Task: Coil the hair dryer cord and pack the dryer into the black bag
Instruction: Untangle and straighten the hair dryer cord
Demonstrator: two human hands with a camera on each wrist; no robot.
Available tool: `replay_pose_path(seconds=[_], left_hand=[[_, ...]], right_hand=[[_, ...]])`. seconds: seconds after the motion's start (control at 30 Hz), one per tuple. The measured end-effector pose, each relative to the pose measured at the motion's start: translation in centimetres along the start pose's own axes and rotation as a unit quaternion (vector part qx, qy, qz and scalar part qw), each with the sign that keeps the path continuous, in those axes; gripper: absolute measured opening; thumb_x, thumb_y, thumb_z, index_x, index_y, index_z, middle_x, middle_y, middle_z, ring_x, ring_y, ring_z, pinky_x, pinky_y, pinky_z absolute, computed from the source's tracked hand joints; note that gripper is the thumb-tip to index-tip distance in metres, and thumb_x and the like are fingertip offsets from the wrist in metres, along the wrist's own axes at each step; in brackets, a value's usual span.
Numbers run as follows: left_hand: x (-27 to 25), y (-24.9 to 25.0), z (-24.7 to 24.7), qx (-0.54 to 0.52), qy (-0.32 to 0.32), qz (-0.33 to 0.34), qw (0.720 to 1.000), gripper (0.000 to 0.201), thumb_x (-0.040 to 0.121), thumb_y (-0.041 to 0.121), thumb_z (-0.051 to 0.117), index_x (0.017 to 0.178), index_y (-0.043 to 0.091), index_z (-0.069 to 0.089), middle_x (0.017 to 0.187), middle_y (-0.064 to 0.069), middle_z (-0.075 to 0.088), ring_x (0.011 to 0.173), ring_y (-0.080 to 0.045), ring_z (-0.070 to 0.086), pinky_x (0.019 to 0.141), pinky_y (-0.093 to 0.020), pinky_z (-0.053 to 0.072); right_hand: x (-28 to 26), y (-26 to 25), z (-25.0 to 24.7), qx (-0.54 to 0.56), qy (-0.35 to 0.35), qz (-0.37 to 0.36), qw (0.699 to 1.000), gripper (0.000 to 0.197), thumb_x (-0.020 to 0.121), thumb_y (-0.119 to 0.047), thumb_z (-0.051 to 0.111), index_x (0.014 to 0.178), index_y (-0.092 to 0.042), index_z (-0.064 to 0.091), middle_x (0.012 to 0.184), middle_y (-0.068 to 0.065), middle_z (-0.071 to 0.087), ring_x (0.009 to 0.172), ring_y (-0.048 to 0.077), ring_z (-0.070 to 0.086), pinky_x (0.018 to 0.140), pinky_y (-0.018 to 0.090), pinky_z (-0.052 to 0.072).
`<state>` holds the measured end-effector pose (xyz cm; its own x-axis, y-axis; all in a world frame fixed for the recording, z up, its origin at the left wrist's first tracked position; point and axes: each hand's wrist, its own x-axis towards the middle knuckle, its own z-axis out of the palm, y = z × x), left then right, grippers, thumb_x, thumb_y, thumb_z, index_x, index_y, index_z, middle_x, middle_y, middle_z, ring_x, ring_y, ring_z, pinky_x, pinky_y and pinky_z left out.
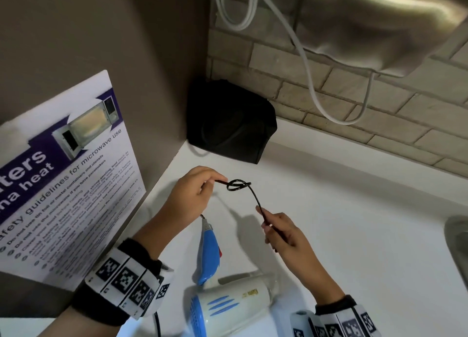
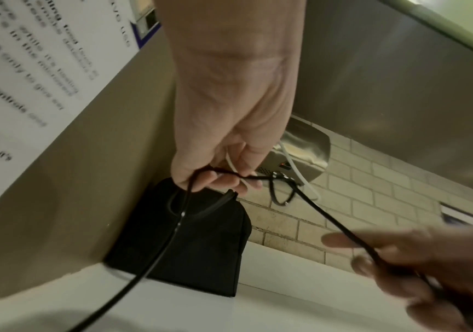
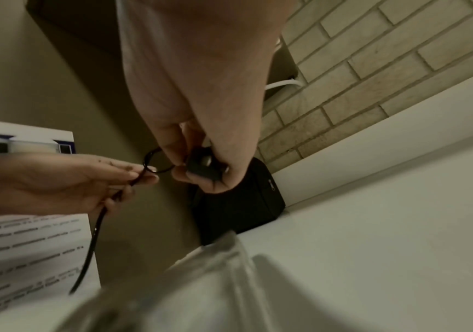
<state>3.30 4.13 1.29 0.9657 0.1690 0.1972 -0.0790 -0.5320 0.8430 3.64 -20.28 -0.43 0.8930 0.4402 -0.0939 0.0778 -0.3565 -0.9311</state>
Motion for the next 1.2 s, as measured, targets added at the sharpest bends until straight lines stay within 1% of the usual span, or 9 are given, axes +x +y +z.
replay_pose_path(seconds=[0.1, 0.17, 0.3, 0.43, 0.63, 0.73, 0.87, 1.0, 1.2], left_hand=[[-0.4, 0.9, 0.5, 0.095, -0.046, 0.027, 0.994, 0.046, 0.086, 0.057, 0.042, 0.120, 0.031, 0.057, 0.116, 0.022, 0.054, 0.109, -0.011, 0.045, 0.093, -0.031, 0.041], [-0.5, 1.6, 0.9, 0.146, -0.020, 0.044, 0.988, 0.057, 0.082, 0.063, 0.031, 0.118, 0.028, 0.059, 0.110, 0.022, 0.056, 0.104, -0.011, 0.045, 0.090, -0.033, 0.040], [-0.4, 1.7, 0.9, 0.114, 0.045, 0.059, 0.991, 0.030, 0.094, 0.037, 0.045, 0.106, 0.019, 0.066, 0.094, 0.006, 0.069, 0.090, -0.018, 0.055, 0.079, -0.041, 0.050], [-0.8, 1.9, 0.5, 0.091, 0.037, 0.052, 0.994, 0.019, 0.095, 0.018, 0.051, 0.109, 0.023, 0.063, 0.089, 0.011, 0.068, 0.084, -0.014, 0.058, 0.073, -0.031, 0.052], [-0.9, 2.2, 2.2, 0.113, -0.072, -0.006, 0.991, 0.041, 0.096, 0.007, 0.037, 0.129, 0.031, 0.040, 0.102, 0.014, 0.063, 0.091, -0.010, 0.056, 0.076, -0.027, 0.050], [-1.0, 2.4, 2.1, 0.072, -0.122, -0.020, 0.990, 0.041, 0.096, 0.009, 0.037, 0.132, 0.030, 0.035, 0.102, 0.013, 0.064, 0.079, -0.005, 0.056, 0.067, -0.017, 0.046], [-0.9, 2.7, 1.2, 0.041, -0.198, -0.029, 0.979, 0.044, 0.099, 0.013, 0.037, 0.137, 0.033, 0.028, 0.101, 0.016, 0.066, 0.082, -0.007, 0.062, 0.069, -0.018, 0.048], [-0.9, 2.7, 0.4, -0.008, -0.289, -0.050, 0.956, 0.055, 0.098, 0.010, 0.039, 0.139, 0.041, 0.018, 0.089, 0.013, 0.065, 0.083, -0.012, 0.058, 0.071, -0.021, 0.047], [-1.3, 3.3, -0.1, -0.067, -0.334, -0.066, 0.938, 0.050, 0.098, 0.016, 0.039, 0.130, 0.050, 0.020, 0.077, 0.010, 0.069, 0.089, -0.037, 0.057, 0.089, -0.049, 0.047]], right_hand=[[0.4, -1.0, 0.4, -0.001, -0.019, 0.015, 1.000, 0.027, 0.096, -0.012, 0.050, 0.113, -0.023, 0.068, 0.102, 0.007, 0.051, 0.086, 0.012, 0.059, 0.072, 0.020, 0.047], [0.6, -1.6, 0.7, 0.010, -0.023, 0.027, 0.999, 0.021, 0.095, -0.016, 0.054, 0.102, -0.022, 0.072, 0.101, 0.005, 0.052, 0.079, 0.009, 0.060, 0.067, 0.019, 0.049], [0.7, -2.5, 0.7, 0.046, -0.040, 0.090, 0.994, 0.022, 0.097, -0.030, 0.049, 0.098, -0.026, 0.071, 0.075, 0.001, 0.061, 0.064, 0.012, 0.061, 0.057, 0.020, 0.048], [0.7, -2.4, -0.5, 0.030, 0.001, 0.097, 0.995, 0.022, 0.098, -0.029, 0.047, 0.107, -0.037, 0.065, 0.071, -0.002, 0.056, 0.058, 0.007, 0.049, 0.058, 0.019, 0.041], [0.7, -3.7, -0.1, 0.008, -0.032, 0.046, 0.998, 0.029, 0.099, -0.015, 0.045, 0.109, -0.029, 0.067, 0.077, -0.006, 0.062, 0.055, 0.004, 0.045, 0.059, 0.013, 0.039], [0.6, -4.3, 0.5, 0.069, -0.035, 0.052, 0.996, 0.027, 0.100, -0.014, 0.044, 0.118, -0.023, 0.062, 0.079, -0.001, 0.062, 0.056, 0.009, 0.045, 0.057, 0.017, 0.039], [0.7, -4.6, 0.4, 0.247, -0.072, 0.092, 0.962, 0.038, 0.099, -0.017, 0.043, 0.134, -0.031, 0.046, 0.082, 0.008, 0.057, 0.055, 0.014, 0.036, 0.055, 0.026, 0.029], [0.9, -4.8, 0.1, 0.400, -0.177, 0.123, 0.891, 0.044, 0.099, -0.011, 0.040, 0.138, -0.031, 0.044, 0.082, 0.009, 0.052, 0.051, 0.010, 0.031, 0.050, 0.023, 0.022], [1.5, -4.5, 0.1, 0.494, -0.238, 0.162, 0.820, 0.043, 0.095, -0.004, 0.044, 0.137, -0.015, 0.045, 0.081, 0.009, 0.057, 0.051, 0.007, 0.042, 0.044, 0.015, 0.035]])
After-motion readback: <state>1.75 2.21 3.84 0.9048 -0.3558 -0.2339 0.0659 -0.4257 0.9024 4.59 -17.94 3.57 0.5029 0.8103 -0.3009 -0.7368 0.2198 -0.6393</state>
